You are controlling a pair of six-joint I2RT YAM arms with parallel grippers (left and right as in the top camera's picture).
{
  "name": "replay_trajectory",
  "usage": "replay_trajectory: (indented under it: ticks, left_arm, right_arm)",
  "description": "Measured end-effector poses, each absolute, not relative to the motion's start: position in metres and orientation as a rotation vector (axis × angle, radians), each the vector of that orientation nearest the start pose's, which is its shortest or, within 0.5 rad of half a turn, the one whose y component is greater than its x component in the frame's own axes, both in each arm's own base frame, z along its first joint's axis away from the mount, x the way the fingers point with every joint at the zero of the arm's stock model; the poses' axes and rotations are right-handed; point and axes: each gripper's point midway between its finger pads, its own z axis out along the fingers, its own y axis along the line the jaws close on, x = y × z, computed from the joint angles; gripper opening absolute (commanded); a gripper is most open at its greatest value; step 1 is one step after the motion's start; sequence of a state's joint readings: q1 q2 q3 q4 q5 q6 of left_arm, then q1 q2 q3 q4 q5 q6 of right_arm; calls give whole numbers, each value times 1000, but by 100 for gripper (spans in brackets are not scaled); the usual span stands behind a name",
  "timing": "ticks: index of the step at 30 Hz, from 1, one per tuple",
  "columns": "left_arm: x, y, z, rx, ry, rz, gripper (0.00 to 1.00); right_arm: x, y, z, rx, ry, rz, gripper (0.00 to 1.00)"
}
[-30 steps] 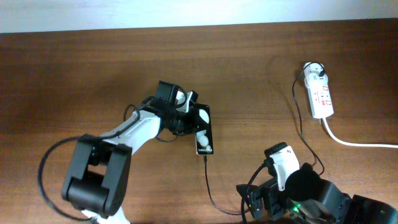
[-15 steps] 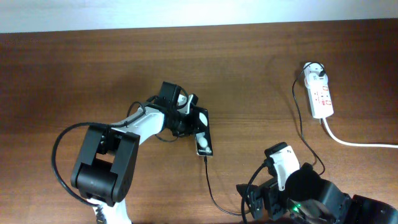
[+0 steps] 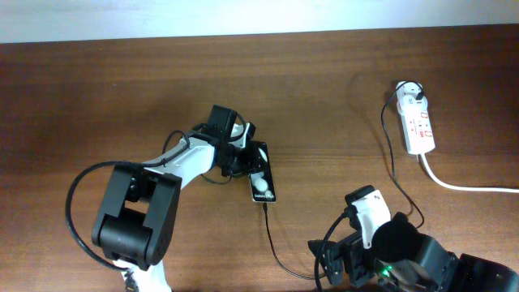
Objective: Plug charger to phone and switch on socket
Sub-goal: 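Release the cable, lower the phone to the table with the left gripper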
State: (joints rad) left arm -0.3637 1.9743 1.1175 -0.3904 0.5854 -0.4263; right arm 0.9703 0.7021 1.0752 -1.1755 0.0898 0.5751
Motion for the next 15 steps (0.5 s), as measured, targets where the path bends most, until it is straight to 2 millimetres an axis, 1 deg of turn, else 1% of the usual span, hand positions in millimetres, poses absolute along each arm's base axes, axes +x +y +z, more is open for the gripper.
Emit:
replay_trajectory:
  ticks: [2, 3, 7, 8, 9, 10, 11, 12, 14, 15]
  left_arm:
    - [342, -227, 7, 51, 2908, -953, 55]
    - [344, -223, 9, 44, 2911, -907, 60]
    - [350, -215, 11, 35, 2902, -816, 68]
    - [351, -215, 12, 35, 2900, -807, 75]
    - [351, -214, 12, 35, 2898, -804, 92]
    - [352, -214, 13, 37, 2897, -801, 99]
    - [353, -212, 16, 37, 2894, -773, 100]
    - [359, -205, 17, 30, 2885, -697, 99]
    - [358, -197, 16, 13, 2904, -631, 100]
    - [357, -187, 15, -13, 2925, -570, 99]
  right_arm:
    - [123, 152, 253, -439, 2423, 616, 99]
    - [123, 152, 253, -439, 2423, 616, 99]
    - [123, 152, 253, -439, 2423, 616, 99]
    - [123, 152, 253, -439, 2423, 616, 99]
    - [123, 152, 253, -439, 2423, 616, 99]
    - [123, 152, 253, -438, 2423, 616, 99]
    - [123, 152, 253, -439, 2423, 616, 99]
    - [123, 152, 253, -439, 2423, 616, 99]
    - [123, 152, 253, -439, 2423, 616, 99]
    - [123, 152, 253, -438, 2423, 616, 99]
